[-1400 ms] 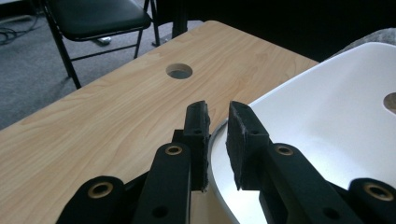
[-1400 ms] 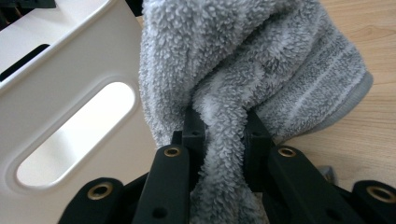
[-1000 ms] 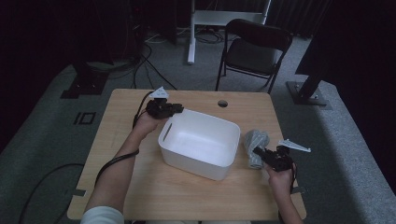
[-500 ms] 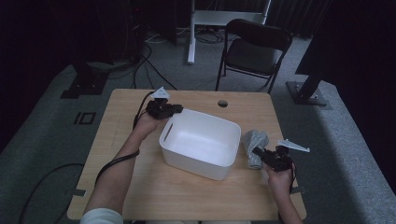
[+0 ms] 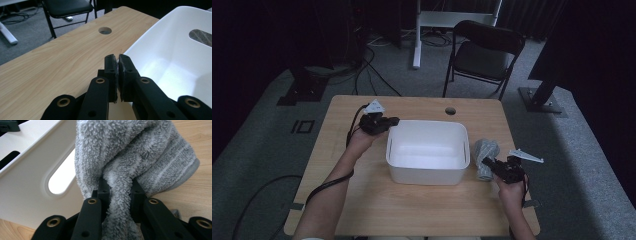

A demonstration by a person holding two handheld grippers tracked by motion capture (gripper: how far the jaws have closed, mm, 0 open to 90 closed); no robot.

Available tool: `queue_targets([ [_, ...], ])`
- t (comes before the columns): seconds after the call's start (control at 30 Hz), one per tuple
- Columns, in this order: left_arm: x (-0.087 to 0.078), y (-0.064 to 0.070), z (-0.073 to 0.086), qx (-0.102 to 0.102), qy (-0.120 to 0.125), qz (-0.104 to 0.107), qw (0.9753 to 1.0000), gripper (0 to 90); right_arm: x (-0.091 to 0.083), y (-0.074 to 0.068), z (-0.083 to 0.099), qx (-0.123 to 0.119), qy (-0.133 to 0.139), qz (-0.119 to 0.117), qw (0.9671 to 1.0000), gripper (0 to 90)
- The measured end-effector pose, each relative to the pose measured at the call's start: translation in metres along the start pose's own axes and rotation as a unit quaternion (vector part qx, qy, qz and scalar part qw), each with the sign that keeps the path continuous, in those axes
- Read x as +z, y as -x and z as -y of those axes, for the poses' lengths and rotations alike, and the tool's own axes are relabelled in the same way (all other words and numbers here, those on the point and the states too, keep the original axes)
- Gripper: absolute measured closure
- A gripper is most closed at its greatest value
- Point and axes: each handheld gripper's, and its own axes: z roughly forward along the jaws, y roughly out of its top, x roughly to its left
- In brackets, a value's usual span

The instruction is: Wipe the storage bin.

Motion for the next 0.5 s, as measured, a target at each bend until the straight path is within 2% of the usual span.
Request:
queue_targets([
  [0.07, -0.003, -0.001, 0.003, -0.006, 0.003, 0.001, 1.0000, 85.9, 0.000, 0.000, 0.000, -0.001, 0.000, 0.000, 1.0000, 76.4],
  [0.17, -0.004, -0.001, 0.003, -0.002, 0.004, 0.001, 1.0000, 85.4, 0.001, -0.001, 0.000, -0.001, -0.001, -0.001, 1.0000, 76.4],
  [0.2, -0.003, -0.003, 0.002, 0.007, 0.007, 0.000, 0.9999, 85.4, 0.001, -0.001, 0.000, -0.002, 0.000, 0.000, 1.0000, 76.4],
  [0.27, -0.002, -0.004, 0.001, 0.008, 0.013, 0.000, 0.9999, 79.0, 0.001, -0.001, 0.000, -0.001, 0.000, -0.001, 1.0000, 76.4],
  [0.33, 0.000, -0.008, 0.000, 0.005, 0.014, 0.013, 0.9998, 77.2, 0.000, 0.000, 0.000, -0.001, 0.000, -0.001, 1.0000, 76.4],
  [0.37, 0.000, -0.008, 0.000, 0.005, 0.014, 0.013, 0.9998, 74.4, 0.000, 0.000, 0.000, -0.001, 0.000, -0.001, 1.0000, 76.4],
  [0.4, 0.003, -0.009, 0.000, 0.011, 0.009, 0.020, 0.9997, 74.4, 0.000, 0.000, 0.000, -0.001, 0.001, -0.001, 1.0000, 76.4],
  [0.43, 0.005, -0.009, 0.000, 0.009, 0.005, 0.031, 0.9995, 73.2, 0.000, 0.001, 0.000, 0.001, 0.001, 0.000, 1.0000, 76.4],
  [0.5, 0.010, -0.008, 0.001, 0.022, -0.007, 0.031, 0.9993, 73.1, -0.001, 0.002, 0.000, 0.002, 0.000, -0.001, 1.0000, 76.4],
])
